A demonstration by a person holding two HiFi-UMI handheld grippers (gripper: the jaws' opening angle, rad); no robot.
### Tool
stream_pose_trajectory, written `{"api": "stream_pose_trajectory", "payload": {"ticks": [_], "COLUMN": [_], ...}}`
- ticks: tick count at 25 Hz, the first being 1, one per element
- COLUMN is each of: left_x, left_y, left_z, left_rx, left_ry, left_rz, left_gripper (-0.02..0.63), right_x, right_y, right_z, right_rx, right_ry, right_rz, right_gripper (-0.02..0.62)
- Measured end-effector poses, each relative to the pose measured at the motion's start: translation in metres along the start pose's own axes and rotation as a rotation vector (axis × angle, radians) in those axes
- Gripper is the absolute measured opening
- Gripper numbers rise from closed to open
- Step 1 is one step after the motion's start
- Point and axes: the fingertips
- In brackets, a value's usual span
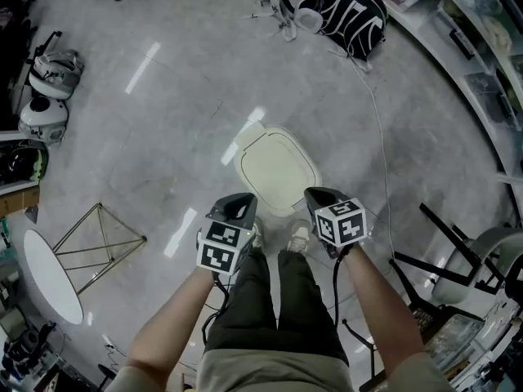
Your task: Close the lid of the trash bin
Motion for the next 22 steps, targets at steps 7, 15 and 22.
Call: {"api": "stream_pose_trajectory", "payload": {"ticks": [7,15,22], "left_x": [-0.005,-0.017,-0.028], "left_y": [0.082,0.155,0.201], "left_z": [-0.088,-0.198,-0.302], "left_rx": [-0.143,-0.304,-0.463], "left_ry": [0.020,0.052,0.065], "left_rz": [-0.005,0.083,0.158], "left_gripper": [0.003,0.003,0.003], "right_x": [0.078,0.178,0.270], "right_y": [0.080,0.160,0.193], "right_z": [-0.107,-0.239,-0.339], "right_rx": [-0.220,-0.436,-0.593], "right_ry": [0.038,0.036,0.050], "right_rz": [0.000,-0.178,-0.304], "right_gripper": [0.003,0.003,0.003]}}
Point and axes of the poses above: the fingertips, and each gripper's own axes: z forward along the fingers, x to its left, y out of its top, and after that the axes turned 11 degrees about y, right-handed
